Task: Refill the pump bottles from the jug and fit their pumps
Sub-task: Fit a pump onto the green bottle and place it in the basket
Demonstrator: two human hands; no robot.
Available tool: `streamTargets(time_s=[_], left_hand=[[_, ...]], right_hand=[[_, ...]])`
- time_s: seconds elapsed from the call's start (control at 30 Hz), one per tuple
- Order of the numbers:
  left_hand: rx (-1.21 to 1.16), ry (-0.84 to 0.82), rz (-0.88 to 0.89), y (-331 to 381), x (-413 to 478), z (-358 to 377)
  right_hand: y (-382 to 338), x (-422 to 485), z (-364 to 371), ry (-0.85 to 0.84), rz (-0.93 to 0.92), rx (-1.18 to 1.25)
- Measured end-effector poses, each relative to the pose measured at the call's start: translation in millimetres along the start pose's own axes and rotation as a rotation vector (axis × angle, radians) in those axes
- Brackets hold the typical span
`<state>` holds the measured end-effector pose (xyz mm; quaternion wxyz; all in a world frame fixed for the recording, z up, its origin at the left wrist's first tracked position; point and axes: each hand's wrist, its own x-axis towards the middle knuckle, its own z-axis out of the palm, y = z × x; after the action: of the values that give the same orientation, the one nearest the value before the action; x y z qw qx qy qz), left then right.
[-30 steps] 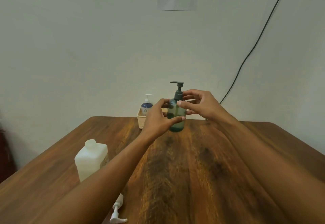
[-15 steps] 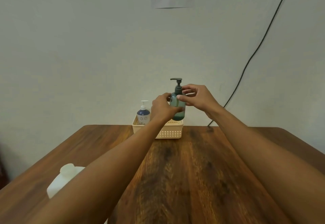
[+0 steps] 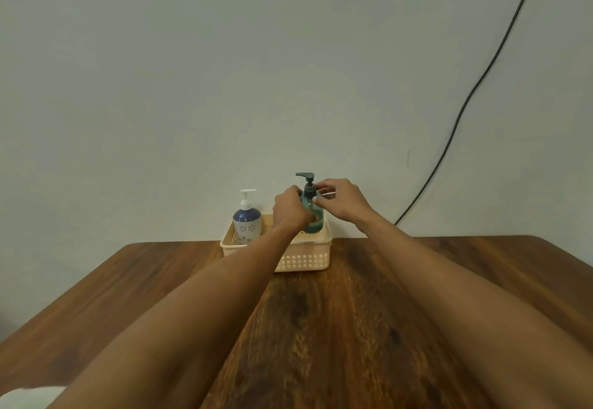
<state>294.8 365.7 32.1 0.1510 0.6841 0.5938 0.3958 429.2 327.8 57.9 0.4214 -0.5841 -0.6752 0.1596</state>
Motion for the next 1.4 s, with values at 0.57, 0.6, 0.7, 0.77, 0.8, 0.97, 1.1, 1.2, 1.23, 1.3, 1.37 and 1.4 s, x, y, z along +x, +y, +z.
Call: streamTargets(time_s=[0.57, 0.6, 0.7, 0.77, 0.8, 0.97, 1.1, 1.2, 1.23, 1.3, 1.37, 1.4], left_hand=[[0.161, -0.209, -0.014, -38, 36, 42], [0.165, -0.211, -0.014, -38, 36, 42], [0.188, -0.221, -0.013, -37, 36, 41], [0.209, -0.238, -0.012, -34, 35, 39], [0.221, -0.252, -0.012, -33, 34, 38], [0.278, -0.315, -0.010, -23, 22, 26], [0.289, -0.315, -0.005, -8, 12, 1], [0.298, -0.282, 0.034, 7, -1, -19], [0.294, -0.268, 0.046, 13, -7, -26], [0.271, -0.239, 0.069, 25, -22, -44], [0.245, -0.214, 0.099, 37, -40, -61], [0.232, -0.201, 0.114, 42, -47, -68]], right_hand=[[54, 32, 46, -0.115, 0.101, -0.120], [54, 32, 47, -0.120, 0.104, -0.121], [53, 31, 49, -0.139, 0.110, -0.116], [52, 29, 49, -0.157, 0.118, -0.115], [52, 28, 48, -0.170, 0.123, -0.116], [42, 14, 34, -0.180, 0.120, -0.143], [30, -3, 14, -0.140, 0.105, -0.181], [20, -19, -4, -0.122, 0.101, -0.194], [16, -24, -10, -0.116, 0.097, -0.196], [3, -38, -22, -0.102, 0.087, -0.194], [-12, -54, -33, -0.090, 0.074, -0.192], [-19, -60, -37, -0.085, 0.064, -0.191]])
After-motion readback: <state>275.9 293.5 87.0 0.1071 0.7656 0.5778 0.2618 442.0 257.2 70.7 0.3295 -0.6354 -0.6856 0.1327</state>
